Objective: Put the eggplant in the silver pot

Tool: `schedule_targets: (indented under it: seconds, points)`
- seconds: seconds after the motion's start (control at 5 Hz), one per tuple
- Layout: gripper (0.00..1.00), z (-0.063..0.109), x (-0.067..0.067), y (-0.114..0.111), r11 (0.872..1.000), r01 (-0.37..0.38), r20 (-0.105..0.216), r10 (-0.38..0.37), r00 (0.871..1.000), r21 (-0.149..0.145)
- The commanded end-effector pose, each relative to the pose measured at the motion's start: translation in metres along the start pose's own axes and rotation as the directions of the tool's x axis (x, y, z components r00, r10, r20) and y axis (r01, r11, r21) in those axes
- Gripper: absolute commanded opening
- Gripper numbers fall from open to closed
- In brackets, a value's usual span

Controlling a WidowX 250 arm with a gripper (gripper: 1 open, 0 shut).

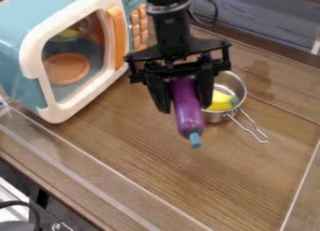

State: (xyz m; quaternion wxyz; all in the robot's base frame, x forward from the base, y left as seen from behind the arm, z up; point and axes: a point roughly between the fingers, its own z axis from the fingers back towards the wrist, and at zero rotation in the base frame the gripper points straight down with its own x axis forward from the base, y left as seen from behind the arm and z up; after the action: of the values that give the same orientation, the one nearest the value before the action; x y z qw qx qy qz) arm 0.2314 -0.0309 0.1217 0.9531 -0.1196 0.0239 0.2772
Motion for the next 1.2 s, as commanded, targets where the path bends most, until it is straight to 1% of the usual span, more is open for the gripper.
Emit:
schedule_targets:
  seconds: [0.0, 0.4, 0.6, 0.8, 1.0]
  points:
    - [0.0, 0.004, -0.001, -0.014, 1.0, -0.002, 0.031, 0.002, 1.0, -0.022]
    - [0.0, -0.005, -0.002, -0.035, 1.0, 0.005, 0.034, -0.004, 0.999, -0.026]
    - [0.0, 0.0, -0.003, -0.039, 0.996, 0.084, 0.018, -0.084, 0.996, -0.018]
    - [0.0, 0.006, -0.003, -0.043, 0.987, 0.159, 0.003, -0.159, 0.987, -0.011]
    - [0.0, 0.014, -0.005, -0.032, 0.987, 0.163, 0.007, -0.163, 0.987, -0.012]
